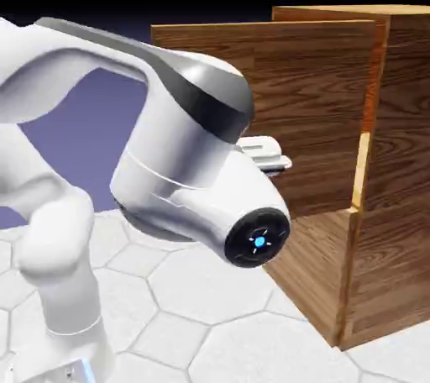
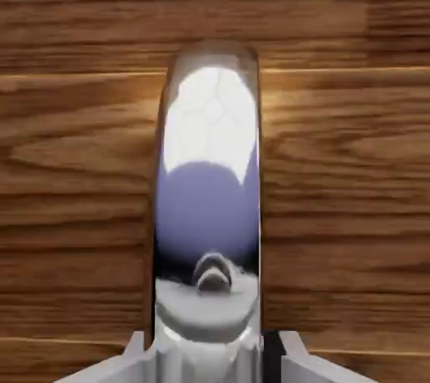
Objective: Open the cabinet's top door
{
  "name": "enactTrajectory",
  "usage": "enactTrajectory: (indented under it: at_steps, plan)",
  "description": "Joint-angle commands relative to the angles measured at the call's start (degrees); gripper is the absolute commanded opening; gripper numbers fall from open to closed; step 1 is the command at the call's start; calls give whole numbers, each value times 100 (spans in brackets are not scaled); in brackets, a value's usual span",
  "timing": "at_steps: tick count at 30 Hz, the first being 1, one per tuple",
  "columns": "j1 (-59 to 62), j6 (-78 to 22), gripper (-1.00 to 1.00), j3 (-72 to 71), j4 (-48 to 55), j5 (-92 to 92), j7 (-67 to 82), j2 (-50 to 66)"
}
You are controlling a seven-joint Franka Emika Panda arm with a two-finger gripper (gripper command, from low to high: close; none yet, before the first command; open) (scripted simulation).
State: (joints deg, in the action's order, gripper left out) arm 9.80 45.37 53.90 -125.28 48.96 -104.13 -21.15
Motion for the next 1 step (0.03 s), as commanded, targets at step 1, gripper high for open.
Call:
enactTrajectory:
  at_steps: [1]
  plan:
    - [-118, -198, -100, 149, 180, -39, 139, 208]
